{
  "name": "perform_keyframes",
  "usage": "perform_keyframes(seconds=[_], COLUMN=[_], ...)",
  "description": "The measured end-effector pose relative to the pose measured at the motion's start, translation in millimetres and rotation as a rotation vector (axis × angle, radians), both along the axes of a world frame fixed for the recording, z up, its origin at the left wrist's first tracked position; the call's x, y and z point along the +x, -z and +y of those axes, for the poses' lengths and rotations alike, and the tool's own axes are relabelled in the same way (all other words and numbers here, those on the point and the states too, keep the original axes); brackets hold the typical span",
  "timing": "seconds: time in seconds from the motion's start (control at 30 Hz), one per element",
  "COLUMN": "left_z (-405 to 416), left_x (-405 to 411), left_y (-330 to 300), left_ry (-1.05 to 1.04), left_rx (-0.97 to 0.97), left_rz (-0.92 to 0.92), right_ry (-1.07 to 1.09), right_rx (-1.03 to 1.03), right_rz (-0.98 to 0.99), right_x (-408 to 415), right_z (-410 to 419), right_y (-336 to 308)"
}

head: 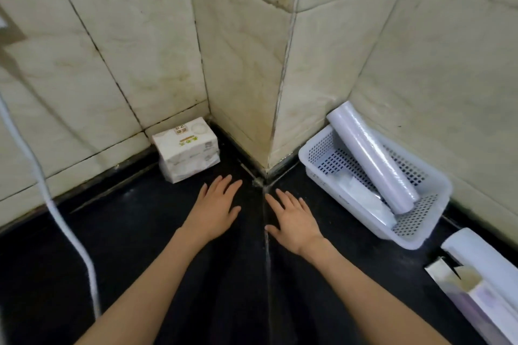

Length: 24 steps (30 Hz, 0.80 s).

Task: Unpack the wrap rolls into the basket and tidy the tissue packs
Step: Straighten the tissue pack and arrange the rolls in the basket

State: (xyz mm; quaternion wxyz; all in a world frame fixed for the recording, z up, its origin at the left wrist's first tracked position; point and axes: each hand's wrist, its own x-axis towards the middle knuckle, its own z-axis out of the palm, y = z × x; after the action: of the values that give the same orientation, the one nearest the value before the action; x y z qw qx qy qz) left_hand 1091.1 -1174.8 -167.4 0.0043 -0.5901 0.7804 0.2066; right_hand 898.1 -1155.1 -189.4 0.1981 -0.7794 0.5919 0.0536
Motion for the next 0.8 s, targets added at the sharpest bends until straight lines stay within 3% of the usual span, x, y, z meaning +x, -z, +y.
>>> perform_keyframes(seconds=[0.17,0.37,0.5,0.63,0.8], left_z=[11,-9,-26,-55,-104], left_x=[-70,-164,-220,-255,-284], left_y=[-11,-29,-30,-12,12], left_ry=[0.158,0.321,0.401,0.43,0.466], left_rx=[-0.073,-0.214,-0.231,-0.156,-0.252], left_rz=[0.063,0.104,0.201,0.1,0.024], right_ry=[0.171,0.341,0.446,0.519,0.548], right_rx=[-0.201,-0.25,-0.204,-0.079,-0.029], right_rz=[-0.058,-0.078,-0.05,-0.088,-0.112], right_x=[-83,-176,-222,-254,-278], right_z=[25,30,16,-14,-61], right_y=[-35,-69,-67,-48,-21])
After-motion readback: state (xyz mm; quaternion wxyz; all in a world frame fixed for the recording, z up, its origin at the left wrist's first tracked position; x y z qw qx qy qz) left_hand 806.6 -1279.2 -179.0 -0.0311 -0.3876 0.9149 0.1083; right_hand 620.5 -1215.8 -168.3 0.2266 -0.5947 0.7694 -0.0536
